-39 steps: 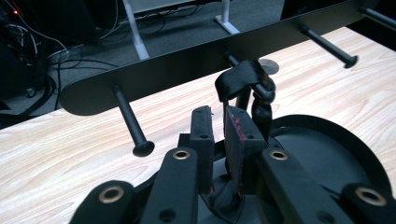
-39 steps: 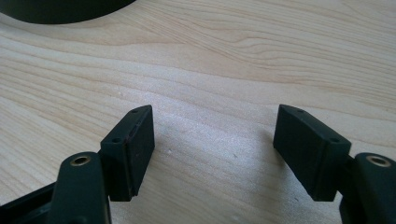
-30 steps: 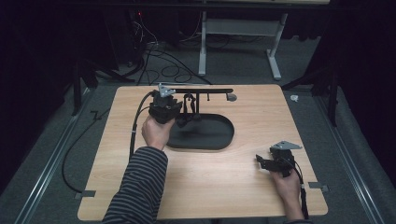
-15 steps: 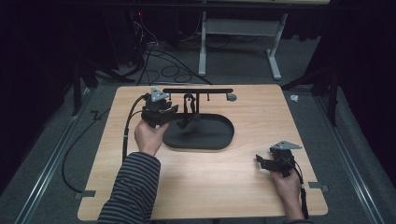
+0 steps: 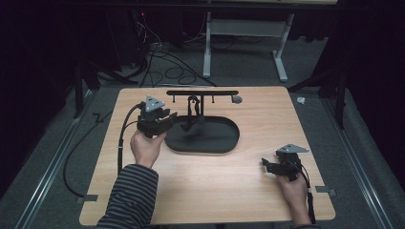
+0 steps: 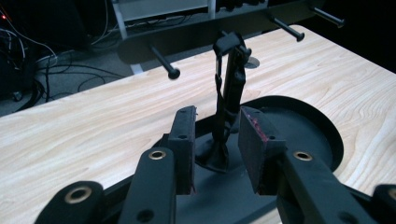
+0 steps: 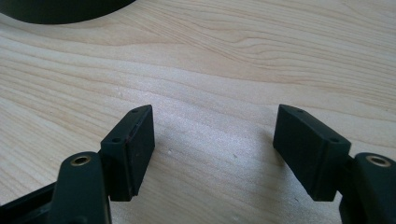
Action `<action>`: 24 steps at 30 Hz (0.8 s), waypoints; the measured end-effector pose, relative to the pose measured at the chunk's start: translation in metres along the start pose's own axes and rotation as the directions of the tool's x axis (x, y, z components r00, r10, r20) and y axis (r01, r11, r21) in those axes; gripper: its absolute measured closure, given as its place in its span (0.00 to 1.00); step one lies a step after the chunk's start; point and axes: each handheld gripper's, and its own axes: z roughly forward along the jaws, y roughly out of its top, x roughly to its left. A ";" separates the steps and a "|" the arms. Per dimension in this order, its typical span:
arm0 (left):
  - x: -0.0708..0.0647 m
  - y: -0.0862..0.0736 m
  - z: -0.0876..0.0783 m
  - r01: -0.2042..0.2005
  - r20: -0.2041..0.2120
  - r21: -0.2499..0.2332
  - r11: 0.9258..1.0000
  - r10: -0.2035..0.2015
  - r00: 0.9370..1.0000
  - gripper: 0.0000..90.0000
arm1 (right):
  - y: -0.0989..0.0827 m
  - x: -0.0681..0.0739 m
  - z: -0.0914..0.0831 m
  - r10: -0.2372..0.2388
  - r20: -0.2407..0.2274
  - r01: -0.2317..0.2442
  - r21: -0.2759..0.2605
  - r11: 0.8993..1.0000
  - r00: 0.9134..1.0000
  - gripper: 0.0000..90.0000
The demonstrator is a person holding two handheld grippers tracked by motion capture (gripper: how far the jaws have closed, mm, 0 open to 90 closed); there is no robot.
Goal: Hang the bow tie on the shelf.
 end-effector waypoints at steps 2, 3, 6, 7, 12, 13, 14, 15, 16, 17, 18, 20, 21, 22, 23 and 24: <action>-0.001 -0.002 -0.002 0.006 0.003 -0.003 1.000 -0.006 1.000 0.75 | 0.000 0.000 0.000 0.000 0.000 0.000 0.000 1.000 1.000 0.34; -0.001 -0.004 -0.004 0.003 0.007 -0.004 1.000 -0.003 1.000 0.75 | 0.000 0.000 0.000 0.000 0.000 0.000 0.000 1.000 1.000 0.34; -0.003 -0.007 -0.008 -0.004 0.007 -0.006 1.000 0.004 1.000 0.75 | 0.000 0.000 0.000 0.000 0.000 0.000 0.000 1.000 1.000 0.34; -0.004 -0.009 -0.009 -0.001 0.010 -0.009 1.000 0.001 1.000 0.75 | 0.000 0.000 0.000 0.000 0.000 0.000 0.000 1.000 1.000 0.34; -0.004 -0.013 -0.014 0.001 0.015 -0.006 1.000 -0.001 1.000 0.74 | 0.000 0.000 0.000 -0.001 0.000 0.001 0.000 1.000 1.000 0.34; -0.005 -0.014 -0.014 0.002 0.016 -0.008 1.000 -0.002 1.000 0.74 | 0.000 0.000 0.000 0.000 0.000 0.000 0.000 1.000 1.000 0.34; -0.005 -0.015 -0.016 0.003 0.015 -0.013 1.000 -0.003 1.000 0.74 | 0.000 0.000 0.000 0.000 0.000 0.000 0.000 1.000 1.000 0.34; -0.005 -0.016 -0.017 0.005 0.017 -0.015 1.000 -0.004 1.000 0.74 | 0.000 0.000 0.000 0.001 0.001 -0.001 0.001 1.000 1.000 0.34; -0.006 -0.017 -0.018 0.006 0.018 -0.015 1.000 -0.006 1.000 0.74 | 0.000 0.000 0.000 0.001 0.001 -0.001 0.000 1.000 1.000 0.34; -0.006 -0.018 -0.019 0.008 0.018 -0.016 1.000 -0.007 1.000 0.74 | 0.000 0.000 0.000 0.002 0.001 -0.002 0.001 1.000 1.000 0.34; -0.006 -0.019 -0.019 0.009 0.019 -0.016 1.000 -0.008 1.000 0.74 | 0.000 0.000 0.000 0.002 0.001 -0.002 0.001 1.000 1.000 0.34; -0.005 -0.022 -0.020 0.019 0.019 -0.016 1.000 -0.018 1.000 0.74 | 0.000 0.000 0.000 0.001 0.001 -0.001 0.000 1.000 1.000 0.34; -0.004 -0.023 -0.020 0.023 0.017 -0.016 1.000 -0.022 1.000 0.74 | 0.000 0.000 0.000 0.001 0.001 -0.001 0.001 1.000 1.000 0.34; -0.004 -0.025 -0.021 0.027 0.016 -0.020 0.999 -0.026 1.000 0.74 | 0.000 0.000 0.000 0.002 0.001 -0.002 0.000 1.000 1.000 0.34; -0.004 -0.025 -0.021 0.027 0.016 -0.020 0.999 -0.026 1.000 0.74 | 0.000 0.000 0.000 0.002 0.001 -0.002 0.001 1.000 1.000 0.34; -0.004 -0.028 -0.022 0.030 0.014 -0.020 0.999 -0.030 0.999 0.74 | 0.000 0.000 0.000 0.002 0.001 -0.002 0.001 1.000 1.000 0.34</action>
